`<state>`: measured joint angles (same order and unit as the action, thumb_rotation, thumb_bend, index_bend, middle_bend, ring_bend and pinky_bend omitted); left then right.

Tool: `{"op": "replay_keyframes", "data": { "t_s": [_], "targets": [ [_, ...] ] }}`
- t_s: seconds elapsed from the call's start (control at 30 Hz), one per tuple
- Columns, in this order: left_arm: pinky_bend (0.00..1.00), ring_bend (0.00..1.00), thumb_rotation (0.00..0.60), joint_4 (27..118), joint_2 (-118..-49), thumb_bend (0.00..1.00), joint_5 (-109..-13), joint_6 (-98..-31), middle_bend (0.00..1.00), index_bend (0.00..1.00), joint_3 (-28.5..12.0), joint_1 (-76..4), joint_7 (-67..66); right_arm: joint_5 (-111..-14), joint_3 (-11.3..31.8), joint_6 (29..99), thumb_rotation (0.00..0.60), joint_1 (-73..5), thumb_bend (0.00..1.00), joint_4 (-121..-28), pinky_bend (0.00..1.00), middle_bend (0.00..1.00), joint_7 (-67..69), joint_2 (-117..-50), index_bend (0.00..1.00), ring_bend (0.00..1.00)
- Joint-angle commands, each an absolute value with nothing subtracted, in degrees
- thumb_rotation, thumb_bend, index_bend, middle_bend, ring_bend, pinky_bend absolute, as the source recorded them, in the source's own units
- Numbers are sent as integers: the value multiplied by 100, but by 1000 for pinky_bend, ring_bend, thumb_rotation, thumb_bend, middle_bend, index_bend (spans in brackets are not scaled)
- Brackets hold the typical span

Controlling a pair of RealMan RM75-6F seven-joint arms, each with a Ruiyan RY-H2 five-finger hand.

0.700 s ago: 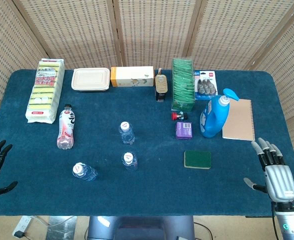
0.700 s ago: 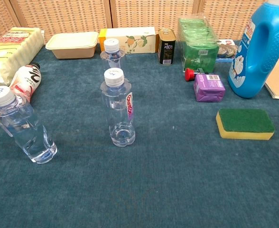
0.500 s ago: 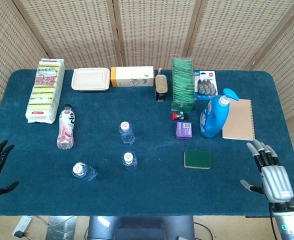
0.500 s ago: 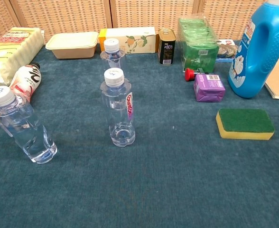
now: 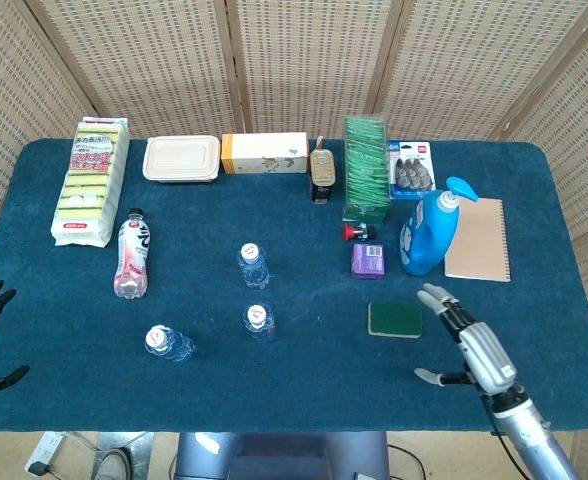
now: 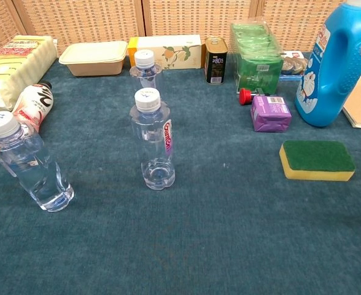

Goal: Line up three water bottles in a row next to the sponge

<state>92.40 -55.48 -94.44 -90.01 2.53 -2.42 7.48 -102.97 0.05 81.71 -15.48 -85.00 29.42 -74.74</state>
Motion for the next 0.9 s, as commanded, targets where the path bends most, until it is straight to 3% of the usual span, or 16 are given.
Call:
{"op": "replay_keyframes", "data": {
  "t_s": [0.03, 0.6, 0.9],
  "targets": [
    [68, 0, 600, 9198, -5538, 29, -9443, -9036, 0, 0, 249, -219, 804, -10417, 27, 7822, 600, -1935, 0, -8511, 218, 42, 3182, -7728, 0, 31],
    [68, 0, 600, 9192, -5552, 29, -9373, -8820, 0, 0, 248, -287, 806, -9601, 560, 6297, 600, -3176, 0, -9064, 145, 71, 2477, -8684, 0, 25],
    [68, 0, 600, 9165, -5533, 30, -9366, -8766, 0, 0, 258, -304, 898, -9242, 718, 5911, 600, -3601, 0, -8762, 224, 103, 2152, -9372, 0, 47]
  ]
}}
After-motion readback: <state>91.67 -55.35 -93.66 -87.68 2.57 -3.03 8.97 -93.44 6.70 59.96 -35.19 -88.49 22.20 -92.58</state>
